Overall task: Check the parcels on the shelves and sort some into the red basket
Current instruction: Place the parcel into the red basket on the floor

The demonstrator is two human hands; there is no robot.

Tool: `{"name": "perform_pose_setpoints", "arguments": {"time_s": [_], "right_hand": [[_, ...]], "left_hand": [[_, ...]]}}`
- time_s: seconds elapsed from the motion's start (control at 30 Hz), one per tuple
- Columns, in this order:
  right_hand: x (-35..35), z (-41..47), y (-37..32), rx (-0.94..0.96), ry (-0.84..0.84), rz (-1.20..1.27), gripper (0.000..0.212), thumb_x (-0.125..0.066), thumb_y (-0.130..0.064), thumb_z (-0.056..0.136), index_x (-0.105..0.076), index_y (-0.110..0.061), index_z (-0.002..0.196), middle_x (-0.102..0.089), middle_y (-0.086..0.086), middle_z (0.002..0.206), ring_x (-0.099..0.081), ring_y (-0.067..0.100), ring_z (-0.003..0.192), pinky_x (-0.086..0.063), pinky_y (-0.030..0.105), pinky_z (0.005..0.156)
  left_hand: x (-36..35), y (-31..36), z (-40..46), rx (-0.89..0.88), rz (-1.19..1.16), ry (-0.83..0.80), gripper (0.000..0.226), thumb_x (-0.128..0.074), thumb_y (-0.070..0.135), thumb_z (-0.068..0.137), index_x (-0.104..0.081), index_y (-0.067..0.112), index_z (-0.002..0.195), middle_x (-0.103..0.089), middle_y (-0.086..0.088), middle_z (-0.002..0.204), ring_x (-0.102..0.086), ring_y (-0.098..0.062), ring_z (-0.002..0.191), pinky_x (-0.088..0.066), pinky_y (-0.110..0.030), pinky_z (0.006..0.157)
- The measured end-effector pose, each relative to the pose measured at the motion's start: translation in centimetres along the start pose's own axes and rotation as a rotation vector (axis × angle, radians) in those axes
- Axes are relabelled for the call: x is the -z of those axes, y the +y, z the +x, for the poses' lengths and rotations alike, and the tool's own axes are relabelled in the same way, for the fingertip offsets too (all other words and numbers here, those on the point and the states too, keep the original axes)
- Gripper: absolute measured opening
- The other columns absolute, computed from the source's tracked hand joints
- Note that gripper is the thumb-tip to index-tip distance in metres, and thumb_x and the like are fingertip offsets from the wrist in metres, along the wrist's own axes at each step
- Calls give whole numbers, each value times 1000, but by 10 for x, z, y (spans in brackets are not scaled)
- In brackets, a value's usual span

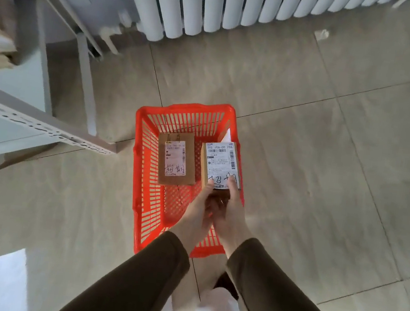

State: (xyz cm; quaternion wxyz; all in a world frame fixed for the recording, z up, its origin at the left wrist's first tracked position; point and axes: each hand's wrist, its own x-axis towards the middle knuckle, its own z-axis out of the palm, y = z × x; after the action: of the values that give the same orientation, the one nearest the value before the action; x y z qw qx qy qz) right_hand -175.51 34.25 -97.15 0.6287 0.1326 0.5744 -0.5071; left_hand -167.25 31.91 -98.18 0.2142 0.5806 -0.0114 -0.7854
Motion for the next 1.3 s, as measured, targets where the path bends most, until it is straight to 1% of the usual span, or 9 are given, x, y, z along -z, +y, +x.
{"name": "perform_pose_setpoints", "arguments": {"time_s": [0.3,0.43,0.57,0.77,0.97,1.07,1.17,1.23,1.3], "right_hand": [[19,160,52,-87,56,52,51,-74,-52,87,-65,-25,130,-72,6,128,-64,25,121,-45,45,113],[13,215,54,-91,96,32,42,-74,-52,88,-73,-22,118,-78,7,113,-70,25,112,-50,41,106],[5,252,55,-79,115,-23,46,-74,-55,87,-74,-22,119,-81,6,107,-74,25,105,-55,42,101],[-1,270,57,-56,159,-143,58,-73,-65,80,-72,-24,121,-80,8,106,-76,31,100,-57,48,99],[-3,214,39,-68,145,-213,46,-62,-53,96,-66,-24,132,-78,8,114,-75,22,98,-59,37,91],[-11,150,18,-88,127,-261,30,-60,-47,100,-73,-21,104,-77,9,116,-72,19,100,-54,38,97],[-39,69,-16,-85,91,-317,33,-59,-50,100,-71,-20,107,-75,2,109,-69,17,100,-55,37,95],[-64,12,-40,-65,28,-339,33,-53,-45,105,-71,-18,98,-76,0,93,-72,11,82,-57,29,78],[-101,-57,-68,-34,-23,-358,32,-51,-37,107,-72,-17,92,-78,-3,76,-74,9,66,-53,27,65]], "left_hand": [[28,-12,139,63,-208,-14,49,-65,51,97,-67,16,131,-80,-7,115,-64,-25,127,-39,-46,121],[28,-9,187,93,-213,-15,48,-61,55,98,-71,14,120,-83,-7,99,-69,-25,109,-51,-42,99],[24,-10,224,56,-287,38,62,-75,63,79,-72,20,124,-79,-4,114,-67,-25,113,-42,-47,117],[25,-8,249,41,-225,74,62,-58,65,95,-65,15,132,-74,-8,119,-66,-28,108,-46,-43,107],[26,-4,202,131,-166,83,64,-51,65,98,-63,11,132,-65,-7,136,-63,-30,116,-51,-45,84],[22,11,139,99,-83,49,63,-44,60,104,-54,14,146,-59,-8,140,-55,-24,130,-49,-38,98],[14,43,54,-2,61,53,65,-38,58,107,-44,14,154,-50,-5,154,-50,-23,135,-35,-44,121],[8,72,-10,-52,51,76,64,-43,57,106,-47,14,152,-49,-7,158,-48,-26,144,-35,-44,121],[2,106,-79,-109,5,95,56,-50,57,104,-58,16,141,-60,-6,145,-61,-26,127,-47,-43,107]]}}
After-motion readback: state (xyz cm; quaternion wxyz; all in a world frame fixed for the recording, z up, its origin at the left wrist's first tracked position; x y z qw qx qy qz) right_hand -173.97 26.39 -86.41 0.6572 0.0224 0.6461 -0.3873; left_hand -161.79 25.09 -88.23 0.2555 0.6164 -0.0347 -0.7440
